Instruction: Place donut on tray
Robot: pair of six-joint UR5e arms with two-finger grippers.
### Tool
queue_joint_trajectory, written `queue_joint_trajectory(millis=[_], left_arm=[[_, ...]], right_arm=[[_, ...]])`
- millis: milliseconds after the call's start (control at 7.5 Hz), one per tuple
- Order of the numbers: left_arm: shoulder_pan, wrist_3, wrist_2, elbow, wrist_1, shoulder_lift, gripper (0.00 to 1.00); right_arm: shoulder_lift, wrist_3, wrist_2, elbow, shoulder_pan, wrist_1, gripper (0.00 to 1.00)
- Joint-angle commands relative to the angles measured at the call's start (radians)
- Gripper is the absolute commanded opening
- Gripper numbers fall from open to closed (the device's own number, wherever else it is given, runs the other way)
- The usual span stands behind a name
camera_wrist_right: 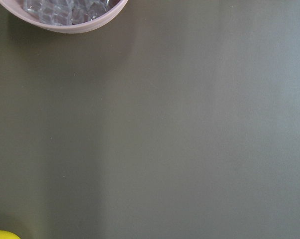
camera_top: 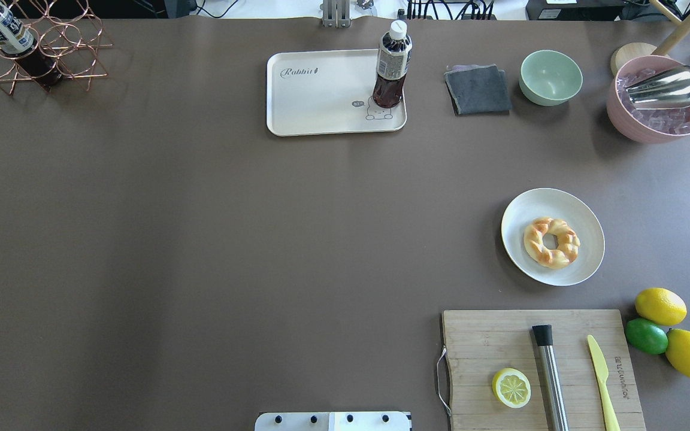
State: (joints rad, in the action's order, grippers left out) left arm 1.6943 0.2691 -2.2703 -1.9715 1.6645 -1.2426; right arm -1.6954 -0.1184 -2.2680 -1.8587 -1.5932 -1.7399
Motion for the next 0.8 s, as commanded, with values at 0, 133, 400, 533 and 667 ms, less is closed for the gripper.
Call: queue_joint_trajectory(millis=[0,133,400,533,667], left_arm=[[-0.016,-0.001,-0.008,-0.007,0.0,-0.009,0.97],[-0.016,0.002,-0.011,-0.013,0.001,-0.011,0.98],[-0.019,0.001,-0.009,-0.023,0.0,-0.003,0.98],[-0.019,-0.001,-0.009,-0.023,-0.002,0.002,0.97],[-0.018,0.001,-0.005,-0.021,-0.002,0.002,0.97]], right_arm=[[-0.021,-0.017,-0.049,-0.003,-0.023,0.002,1.0],[-0.032,-0.018,-0.067,-0.007,-0.043,0.003,1.0],[-0.035,-0.018,-0.067,-0.019,-0.059,0.003,1.0],[-0.04,-0.018,-0.067,-0.019,-0.059,0.003,1.0],[-0.046,-0.018,-0.067,-0.033,-0.059,0.003,1.0]])
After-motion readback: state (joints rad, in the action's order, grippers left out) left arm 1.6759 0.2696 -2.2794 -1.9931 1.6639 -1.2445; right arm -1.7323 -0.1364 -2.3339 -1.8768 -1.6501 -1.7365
